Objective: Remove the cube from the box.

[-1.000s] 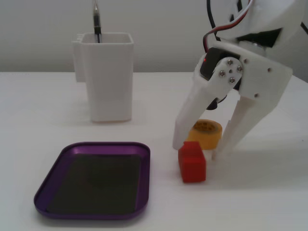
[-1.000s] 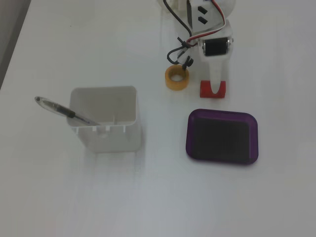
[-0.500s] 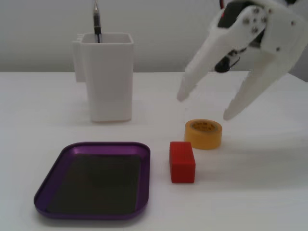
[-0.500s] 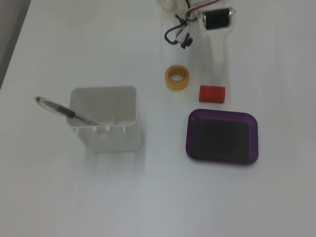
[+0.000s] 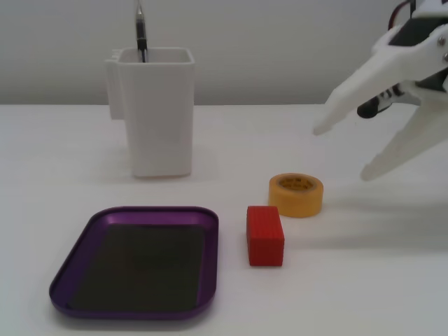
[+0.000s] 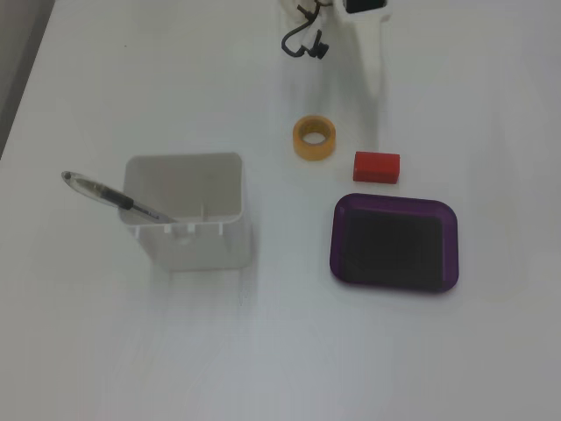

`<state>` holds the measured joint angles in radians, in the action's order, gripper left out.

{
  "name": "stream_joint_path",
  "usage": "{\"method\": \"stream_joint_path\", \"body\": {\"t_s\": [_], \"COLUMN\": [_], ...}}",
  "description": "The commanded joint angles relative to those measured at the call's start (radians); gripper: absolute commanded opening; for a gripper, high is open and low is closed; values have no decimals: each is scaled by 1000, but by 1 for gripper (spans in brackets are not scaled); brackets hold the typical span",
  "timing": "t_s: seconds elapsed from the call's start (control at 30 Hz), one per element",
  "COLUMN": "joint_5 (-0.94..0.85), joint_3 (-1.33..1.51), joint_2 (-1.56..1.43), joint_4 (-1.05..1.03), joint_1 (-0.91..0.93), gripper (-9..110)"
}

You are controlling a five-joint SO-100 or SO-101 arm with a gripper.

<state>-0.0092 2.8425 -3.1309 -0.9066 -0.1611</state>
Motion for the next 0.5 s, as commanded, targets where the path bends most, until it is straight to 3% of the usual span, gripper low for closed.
{"method": "stream_joint_path", "body": {"t_s": [0.0,0.13,0.47], "joint_5": [-5,-6,6], "joint_3": [104,166,173], "joint_2": [-201,-342,-304], "joint_4": [9,-71,-196], "joint_1": [72,160,176], "gripper": [22,22,21]}}
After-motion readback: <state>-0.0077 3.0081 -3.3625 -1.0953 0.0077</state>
